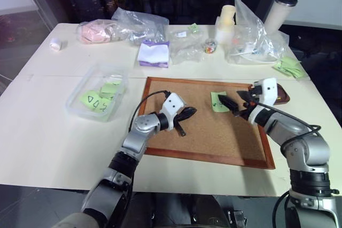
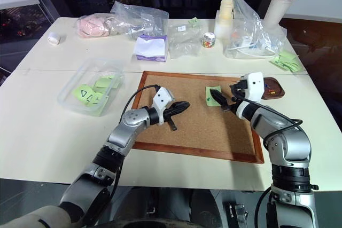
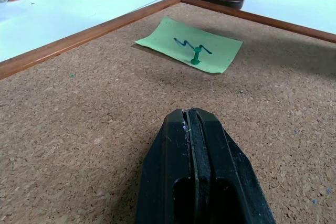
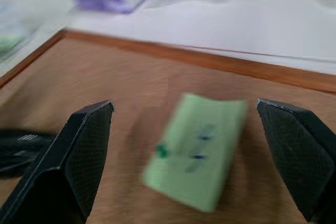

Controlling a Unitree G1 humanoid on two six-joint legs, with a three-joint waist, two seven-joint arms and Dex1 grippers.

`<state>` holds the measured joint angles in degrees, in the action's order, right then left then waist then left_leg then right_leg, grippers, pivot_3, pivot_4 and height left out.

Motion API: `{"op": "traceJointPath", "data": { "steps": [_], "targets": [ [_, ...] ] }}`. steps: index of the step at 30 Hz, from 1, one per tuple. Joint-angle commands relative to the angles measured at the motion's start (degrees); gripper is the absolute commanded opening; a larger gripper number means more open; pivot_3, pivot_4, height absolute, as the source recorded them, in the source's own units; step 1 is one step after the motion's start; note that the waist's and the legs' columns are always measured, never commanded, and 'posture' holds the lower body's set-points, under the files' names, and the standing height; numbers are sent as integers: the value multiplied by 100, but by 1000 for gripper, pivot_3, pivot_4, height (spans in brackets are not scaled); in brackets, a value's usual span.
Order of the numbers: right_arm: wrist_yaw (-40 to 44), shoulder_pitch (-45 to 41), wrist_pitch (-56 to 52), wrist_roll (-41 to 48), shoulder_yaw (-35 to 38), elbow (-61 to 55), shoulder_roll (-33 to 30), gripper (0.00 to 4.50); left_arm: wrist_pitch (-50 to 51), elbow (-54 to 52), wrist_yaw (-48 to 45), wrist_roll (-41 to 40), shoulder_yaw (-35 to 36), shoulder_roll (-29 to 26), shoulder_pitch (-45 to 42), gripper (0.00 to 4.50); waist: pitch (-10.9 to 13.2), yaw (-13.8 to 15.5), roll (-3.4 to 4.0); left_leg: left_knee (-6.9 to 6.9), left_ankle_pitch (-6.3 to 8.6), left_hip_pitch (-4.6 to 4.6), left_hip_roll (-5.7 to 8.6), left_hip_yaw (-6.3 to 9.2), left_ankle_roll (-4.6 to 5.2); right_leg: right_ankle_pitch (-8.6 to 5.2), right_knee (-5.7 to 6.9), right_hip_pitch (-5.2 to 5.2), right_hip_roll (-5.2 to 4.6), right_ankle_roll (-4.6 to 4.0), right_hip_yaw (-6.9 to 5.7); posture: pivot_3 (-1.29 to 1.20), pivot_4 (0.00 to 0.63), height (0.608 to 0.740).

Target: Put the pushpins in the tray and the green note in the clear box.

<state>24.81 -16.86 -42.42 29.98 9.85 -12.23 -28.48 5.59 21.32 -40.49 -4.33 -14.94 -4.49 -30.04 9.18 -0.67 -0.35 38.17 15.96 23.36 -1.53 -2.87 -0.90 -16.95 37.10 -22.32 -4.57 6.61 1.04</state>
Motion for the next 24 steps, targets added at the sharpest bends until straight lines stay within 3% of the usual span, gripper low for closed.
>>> {"op": "traceJointPath", "data": {
  "steps": [1, 8, 11, 18, 19, 24],
  "targets": [
    [148, -22, 284, -293, -274, -132, -103, 4453, 110, 218, 14, 106, -56, -56, 103, 0, 0, 0, 0, 0, 0, 0, 0, 0, 0, 0, 0, 0, 0, 0, 0, 0, 150, 740],
    [235, -76, 830, -969, -717, 494, -67, 4453, 113, 150, 32, 120, -44, -99, 171, 0, 0, 1, 0, 0, 0, 0, 2, -1, 0, 0, 0, -1, 0, 0, 0, 0, 150, 740],
    [282, -120, 960, -1096, -769, 651, -33, 3662, 120, 124, 41, 120, -43, -109, 192, 0, 0, -4, 0, 0, 0, 0, 1, -1, 0, 0, 0, -2, 1, 0, 0, 0, 150, 740],
    [354, -186, 1213, -1374, -915, 951, 44, 347, 146, 105, 82, 109, -31, -95, 192, 0, 0, -6, 0, 0, 0, 0, 1, -2, 0, 0, 0, -2, 2, 0, 0, 0, 150, 740],
    [360, -186, 1222, -1397, -918, 960, 50, 53, 146, 108, 90, 107, -28, -91, 191, 0, 0, -5, 0, 0, 0, -1, 1, -1, -1, 0, 0, -1, 2, 0, 0, 0, 150, 740],
    [393, -137, 1100, -1307, -771, 698, 19, 53, 159, 118, 126, 109, -25, -84, 191, 0, 0, -3, 0, 0, 0, -1, 0, -1, -1, 0, 0, -1, 2, 0, 0, 0, 150, 740]
  ]
}}
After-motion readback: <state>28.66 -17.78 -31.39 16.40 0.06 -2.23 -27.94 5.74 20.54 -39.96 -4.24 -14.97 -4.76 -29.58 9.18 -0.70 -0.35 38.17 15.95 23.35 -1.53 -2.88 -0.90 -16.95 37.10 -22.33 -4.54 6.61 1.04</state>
